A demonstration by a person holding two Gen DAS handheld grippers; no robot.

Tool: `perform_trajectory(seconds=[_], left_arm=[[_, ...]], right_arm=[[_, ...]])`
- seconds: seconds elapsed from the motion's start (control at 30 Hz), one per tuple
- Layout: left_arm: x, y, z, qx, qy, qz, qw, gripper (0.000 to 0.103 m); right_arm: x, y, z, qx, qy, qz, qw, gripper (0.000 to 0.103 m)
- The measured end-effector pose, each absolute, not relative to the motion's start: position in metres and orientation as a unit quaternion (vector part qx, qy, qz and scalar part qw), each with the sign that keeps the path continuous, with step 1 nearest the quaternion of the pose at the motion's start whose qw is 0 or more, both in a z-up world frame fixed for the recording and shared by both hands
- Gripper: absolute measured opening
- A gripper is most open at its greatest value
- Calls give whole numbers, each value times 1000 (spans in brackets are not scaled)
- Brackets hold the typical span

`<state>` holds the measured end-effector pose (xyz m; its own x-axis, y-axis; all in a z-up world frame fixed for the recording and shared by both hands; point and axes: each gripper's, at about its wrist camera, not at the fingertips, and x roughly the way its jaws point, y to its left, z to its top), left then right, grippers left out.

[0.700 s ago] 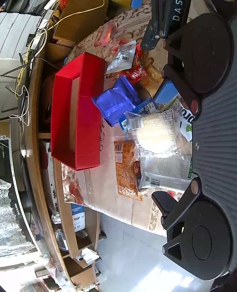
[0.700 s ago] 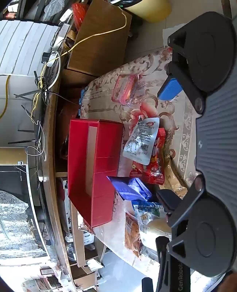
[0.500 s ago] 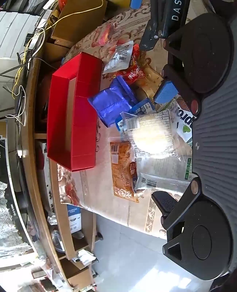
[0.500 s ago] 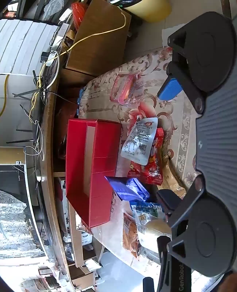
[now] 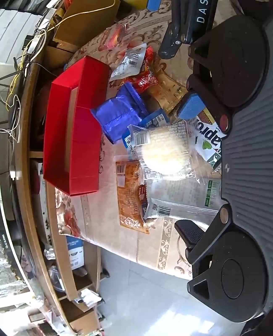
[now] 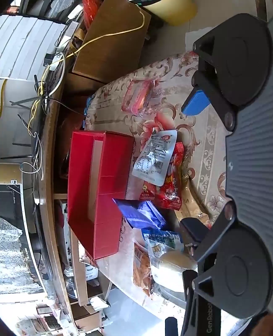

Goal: Organize snacks
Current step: 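Lower the left gripper onto the white-green Kaprons wafer packet and close it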

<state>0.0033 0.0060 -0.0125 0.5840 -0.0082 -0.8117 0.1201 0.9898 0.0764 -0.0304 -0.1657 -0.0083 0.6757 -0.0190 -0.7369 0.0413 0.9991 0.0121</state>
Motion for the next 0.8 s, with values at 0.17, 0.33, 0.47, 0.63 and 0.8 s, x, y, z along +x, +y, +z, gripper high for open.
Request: perform_trajectory(seconds=[0.17,0.33,0.47,0.63,0.8], left_arm=[[3,0,-18,76,460,-57,883,102],[2,-6,-24,88,466,-74,877,102],[3,-10,-28,95,472,-83,873,102],[4,-14,-34,100,481,-97,865,100],[8,-12,-38,86,491,-100,861,98]], right_arm=[[-29,-170,-9,19,406,-21,913,101],[-28,-172,-12,20,415,-21,909,101],[-28,-170,-14,15,422,-15,906,101],[-27,-174,-16,16,429,-19,903,101],[-27,-178,-21,13,444,-26,896,101]])
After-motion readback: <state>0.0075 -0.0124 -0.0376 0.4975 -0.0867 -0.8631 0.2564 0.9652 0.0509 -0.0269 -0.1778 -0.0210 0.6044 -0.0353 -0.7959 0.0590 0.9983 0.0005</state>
